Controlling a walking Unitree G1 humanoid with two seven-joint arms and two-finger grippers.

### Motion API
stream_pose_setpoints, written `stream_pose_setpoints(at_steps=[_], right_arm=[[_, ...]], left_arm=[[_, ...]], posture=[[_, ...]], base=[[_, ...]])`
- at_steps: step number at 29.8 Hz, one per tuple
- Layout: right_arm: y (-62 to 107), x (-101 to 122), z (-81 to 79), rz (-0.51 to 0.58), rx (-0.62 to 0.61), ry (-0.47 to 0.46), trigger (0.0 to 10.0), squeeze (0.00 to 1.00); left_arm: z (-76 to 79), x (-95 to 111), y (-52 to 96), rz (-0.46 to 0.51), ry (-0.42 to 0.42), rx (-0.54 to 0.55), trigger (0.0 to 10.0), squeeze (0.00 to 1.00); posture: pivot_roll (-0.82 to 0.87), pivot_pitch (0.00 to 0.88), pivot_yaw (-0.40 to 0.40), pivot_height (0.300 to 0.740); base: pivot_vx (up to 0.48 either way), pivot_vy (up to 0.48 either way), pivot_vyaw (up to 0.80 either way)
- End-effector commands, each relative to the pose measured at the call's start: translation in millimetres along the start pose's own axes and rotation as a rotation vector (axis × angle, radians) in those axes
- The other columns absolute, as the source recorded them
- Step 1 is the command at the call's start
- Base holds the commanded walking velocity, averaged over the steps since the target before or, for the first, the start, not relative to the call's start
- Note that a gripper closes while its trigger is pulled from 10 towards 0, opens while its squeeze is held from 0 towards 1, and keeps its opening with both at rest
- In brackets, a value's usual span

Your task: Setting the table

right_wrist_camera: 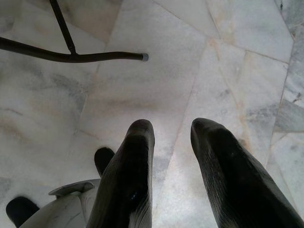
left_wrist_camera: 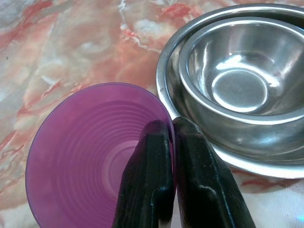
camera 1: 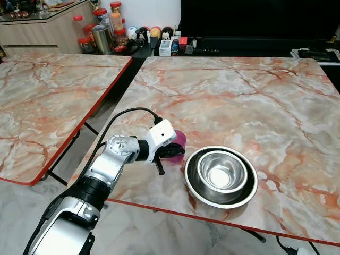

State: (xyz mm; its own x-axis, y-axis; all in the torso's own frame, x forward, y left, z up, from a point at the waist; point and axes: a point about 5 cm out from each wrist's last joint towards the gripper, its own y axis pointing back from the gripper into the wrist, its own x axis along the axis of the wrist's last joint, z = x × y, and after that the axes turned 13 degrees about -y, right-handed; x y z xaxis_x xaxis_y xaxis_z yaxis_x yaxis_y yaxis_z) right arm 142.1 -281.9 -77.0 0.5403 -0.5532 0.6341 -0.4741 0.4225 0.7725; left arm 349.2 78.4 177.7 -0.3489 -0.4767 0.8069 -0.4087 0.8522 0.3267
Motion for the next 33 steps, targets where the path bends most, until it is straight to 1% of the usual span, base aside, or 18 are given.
stream_pose_setpoints(at_steps=[1,7,26,27,28,33], right_arm=[[0.3,-1.6,0.2,-0.003,-0.007,-0.013,10.0,0.00],[0.3,-1.5,0.5,-0.002,-0.008,-0.014,10.0,0.00],[0.4,-1.7,0.7,-0.002,-0.009,-0.014,10.0,0.00],[0.4,-1.6,0.7,-0.002,-0.009,-0.014,10.0,0.00],[0.4,-1.6,0.7,-0.002,-0.009,-0.015,10.0,0.00],[0.3,-1.3,0.9,-0.002,-0.009,-0.013,10.0,0.00]], left_arm=[[0.0,2.9,1.6,-0.008,-0.022,-0.020,10.0,0.00],[3.8,1.0,1.1,-0.015,-0.012,-0.048,10.0,0.00],[8.0,-4.5,1.0,-0.046,-0.004,-0.070,10.0,0.00],[8.0,-4.6,1.1,-0.046,-0.002,-0.070,10.0,0.45],[7.9,-4.5,1.2,-0.047,-0.001,-0.069,10.0,0.74],[6.6,-3.9,1.6,-0.047,-0.001,-0.060,10.0,0.74]], posture=[[0.01,0.085,0.075,0.740],[0.01,0.085,0.074,0.740],[0.01,0.086,0.074,0.740],[0.01,0.086,0.074,0.740],[0.01,0.086,0.074,0.740],[0.01,0.083,0.070,0.740]], base=[[0.000,0.000,0.00],[0.000,0.000,0.00],[0.000,0.000,0.00],[0.000,0.000,0.00],[0.000,0.000,0.00],[0.000,0.000,0.00]])
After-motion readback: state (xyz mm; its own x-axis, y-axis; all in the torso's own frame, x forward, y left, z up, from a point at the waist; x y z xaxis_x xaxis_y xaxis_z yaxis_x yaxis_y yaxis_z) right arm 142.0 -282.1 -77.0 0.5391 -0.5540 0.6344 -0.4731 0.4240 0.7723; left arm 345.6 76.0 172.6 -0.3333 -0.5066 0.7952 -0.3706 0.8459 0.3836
